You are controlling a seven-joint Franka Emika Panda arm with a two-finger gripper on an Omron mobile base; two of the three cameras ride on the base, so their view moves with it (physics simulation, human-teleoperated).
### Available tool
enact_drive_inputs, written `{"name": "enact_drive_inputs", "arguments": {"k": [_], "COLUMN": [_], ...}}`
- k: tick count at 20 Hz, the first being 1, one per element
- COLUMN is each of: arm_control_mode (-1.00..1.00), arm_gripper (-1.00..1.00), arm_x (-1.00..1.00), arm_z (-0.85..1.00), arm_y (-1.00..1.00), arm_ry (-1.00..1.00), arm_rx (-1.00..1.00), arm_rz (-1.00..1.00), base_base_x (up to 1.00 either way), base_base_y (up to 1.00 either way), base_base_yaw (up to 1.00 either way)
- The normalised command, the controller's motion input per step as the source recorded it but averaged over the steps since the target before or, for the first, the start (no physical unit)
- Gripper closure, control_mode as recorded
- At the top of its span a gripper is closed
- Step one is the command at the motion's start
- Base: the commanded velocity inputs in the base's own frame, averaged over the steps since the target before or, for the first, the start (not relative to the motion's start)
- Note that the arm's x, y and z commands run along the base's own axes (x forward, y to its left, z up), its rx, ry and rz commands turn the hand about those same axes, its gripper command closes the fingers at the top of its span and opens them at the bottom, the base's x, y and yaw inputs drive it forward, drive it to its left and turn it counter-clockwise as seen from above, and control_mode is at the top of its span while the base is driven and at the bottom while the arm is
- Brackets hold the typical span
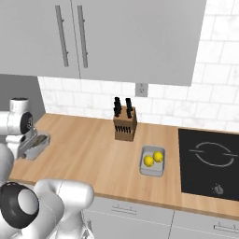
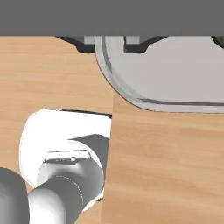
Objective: Take the meat container that has the fish and place it on the second highest rack of the freezer. Then take the vegetable container that has the lemons and place it on the highest rack of the freezer.
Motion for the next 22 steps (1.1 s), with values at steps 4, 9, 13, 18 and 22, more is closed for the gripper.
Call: {"name": "enact_drive_inputs", "arguments": {"k": [4,9,13,18,22], "arm_control_mode": [-1.0,-1.0,-1.0,-1.0,-1.0], "arm_gripper": [1.0,1.0,1.0,1.0,1.0], "arm_x": [0.0,-0.04,-0.18,-0.34,-0.1], "arm_z": [0.97,0.76,0.58,0.47,0.47], "arm_y": [-0.6,-0.79,-0.95,-0.75,-0.15], "arm_ry": [0.02,0.0,-0.05,-0.1,-0.08], "arm_rx": [0.01,0.0,0.01,0.11,0.25], "arm_rz": [0.26,0.38,0.45,0.54,0.59], "base_base_x": [0.0,0.0,0.0,0.0,0.0], "base_base_y": [0.0,0.0,0.0,0.0,0.0], "base_base_yaw": [0.0,0.0,0.0,0.0,0.0]}}
